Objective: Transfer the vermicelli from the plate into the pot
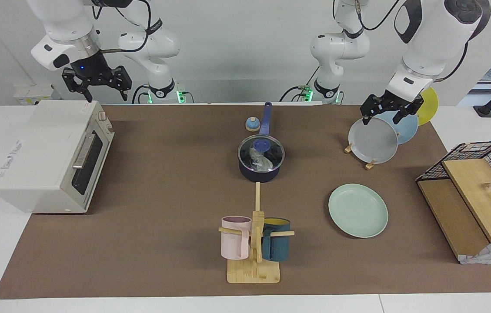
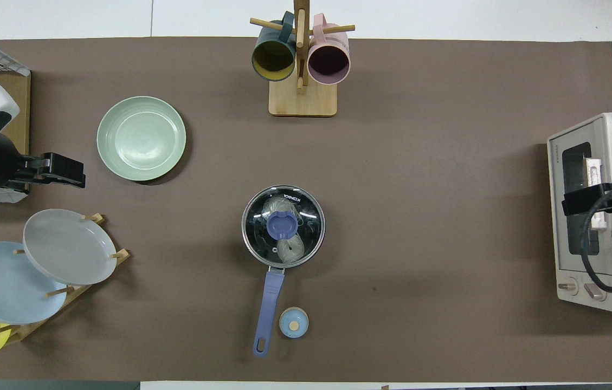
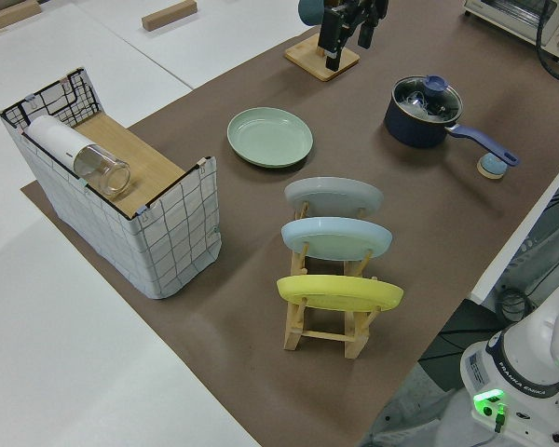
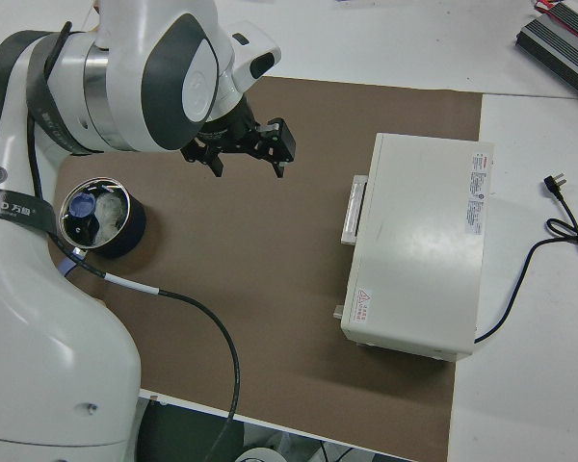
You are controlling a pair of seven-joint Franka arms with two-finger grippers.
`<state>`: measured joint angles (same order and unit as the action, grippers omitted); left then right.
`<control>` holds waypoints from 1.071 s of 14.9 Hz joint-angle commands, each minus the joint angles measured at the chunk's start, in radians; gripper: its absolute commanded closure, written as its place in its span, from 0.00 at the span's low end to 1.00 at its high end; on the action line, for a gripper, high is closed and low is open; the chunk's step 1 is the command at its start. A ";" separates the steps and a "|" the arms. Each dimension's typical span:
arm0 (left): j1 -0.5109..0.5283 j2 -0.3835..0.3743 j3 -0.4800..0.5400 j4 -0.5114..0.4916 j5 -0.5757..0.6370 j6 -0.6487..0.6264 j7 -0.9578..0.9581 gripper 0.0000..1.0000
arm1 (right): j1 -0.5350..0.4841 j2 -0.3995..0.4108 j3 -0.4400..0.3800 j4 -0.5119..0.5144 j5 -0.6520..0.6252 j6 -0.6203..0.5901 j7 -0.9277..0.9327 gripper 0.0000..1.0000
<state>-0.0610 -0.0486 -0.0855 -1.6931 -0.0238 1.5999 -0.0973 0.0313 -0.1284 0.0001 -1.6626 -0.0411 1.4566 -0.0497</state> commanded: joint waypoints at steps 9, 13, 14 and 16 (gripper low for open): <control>-0.003 -0.022 0.003 -0.019 0.021 0.008 -0.005 0.00 | -0.011 -0.013 0.012 -0.017 0.006 0.008 -0.024 0.00; -0.003 -0.022 0.003 -0.019 0.021 0.008 -0.005 0.00 | -0.022 -0.004 0.012 -0.009 0.006 -0.007 -0.024 0.00; -0.003 -0.022 0.004 -0.020 0.021 0.008 -0.005 0.00 | -0.024 0.012 0.012 0.006 0.006 -0.031 -0.024 0.00; -0.003 -0.022 0.003 -0.020 0.021 0.008 -0.005 0.00 | -0.039 0.041 0.012 0.040 0.009 -0.053 -0.025 0.00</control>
<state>-0.0610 -0.0487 -0.0854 -1.6931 -0.0238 1.5999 -0.0973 0.0281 -0.1193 0.0019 -1.6604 -0.0411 1.4344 -0.0497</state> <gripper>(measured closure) 0.000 0.000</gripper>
